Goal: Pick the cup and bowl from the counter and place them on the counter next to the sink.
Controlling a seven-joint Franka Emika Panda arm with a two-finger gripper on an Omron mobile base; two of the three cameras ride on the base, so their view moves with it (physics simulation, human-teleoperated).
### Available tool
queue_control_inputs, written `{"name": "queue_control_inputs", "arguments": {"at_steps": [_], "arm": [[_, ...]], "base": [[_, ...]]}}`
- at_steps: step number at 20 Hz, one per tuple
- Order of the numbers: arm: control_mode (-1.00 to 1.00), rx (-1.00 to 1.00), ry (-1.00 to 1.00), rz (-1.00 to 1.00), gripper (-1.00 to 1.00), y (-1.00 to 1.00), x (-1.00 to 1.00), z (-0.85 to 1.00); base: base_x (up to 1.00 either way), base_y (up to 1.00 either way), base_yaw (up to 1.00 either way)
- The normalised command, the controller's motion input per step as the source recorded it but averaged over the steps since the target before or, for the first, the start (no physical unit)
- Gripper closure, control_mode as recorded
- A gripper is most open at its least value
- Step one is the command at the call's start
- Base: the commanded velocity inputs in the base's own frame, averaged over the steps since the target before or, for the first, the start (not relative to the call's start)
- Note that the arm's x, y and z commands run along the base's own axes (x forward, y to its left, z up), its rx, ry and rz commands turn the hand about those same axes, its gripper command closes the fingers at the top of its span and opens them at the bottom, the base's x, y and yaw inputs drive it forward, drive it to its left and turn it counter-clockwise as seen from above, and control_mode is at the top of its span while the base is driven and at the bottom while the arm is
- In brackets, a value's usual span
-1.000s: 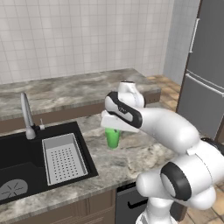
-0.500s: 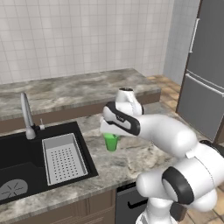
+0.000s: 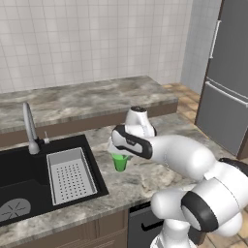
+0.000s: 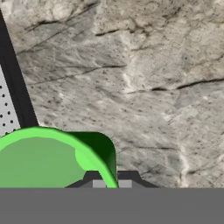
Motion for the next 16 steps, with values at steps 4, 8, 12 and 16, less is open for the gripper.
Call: {"name": "queue_control_inputs", "arguments": {"at_steps": [4,8,12,16], "arm": [[-1.00,0.00,0.00,0.00,1.00,0.11,0.12,-0.05],[-1.00,0.00,0.00,0.00,1.00,0.12,0.14,-0.14],[-1.00,0.00,0.00,0.00,1.00,0.11,0.10,-0.27],[-1.00,0.00,0.00,0.00,1.00,0.04,0.02,-0.36]], "base": [[0.00,0.00,0.00],[0.00,0.00,0.00],[0.00,0.00,0.00],[0.00,0.00,0.00]]}}
